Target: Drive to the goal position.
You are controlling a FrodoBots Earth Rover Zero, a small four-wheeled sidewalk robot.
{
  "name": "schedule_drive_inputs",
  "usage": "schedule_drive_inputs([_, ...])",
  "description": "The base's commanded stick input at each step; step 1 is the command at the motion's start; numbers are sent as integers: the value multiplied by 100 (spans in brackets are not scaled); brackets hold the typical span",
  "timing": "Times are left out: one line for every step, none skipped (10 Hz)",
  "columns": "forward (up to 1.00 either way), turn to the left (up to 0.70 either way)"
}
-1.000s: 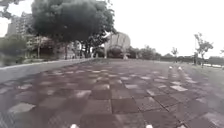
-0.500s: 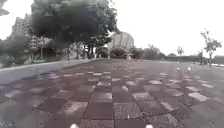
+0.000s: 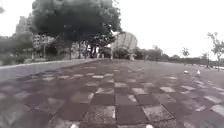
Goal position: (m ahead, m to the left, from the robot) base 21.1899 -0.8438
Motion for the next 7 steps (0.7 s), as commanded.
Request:
schedule_drive_inputs([100, 0])
schedule_drive_inputs([100, 0])
schedule_drive_inputs([100, 0])
schedule_drive_inputs([100, 0])
schedule_drive_inputs([100, 0])
schedule_drive_inputs([100, 0])
schedule_drive_inputs([100, 0])
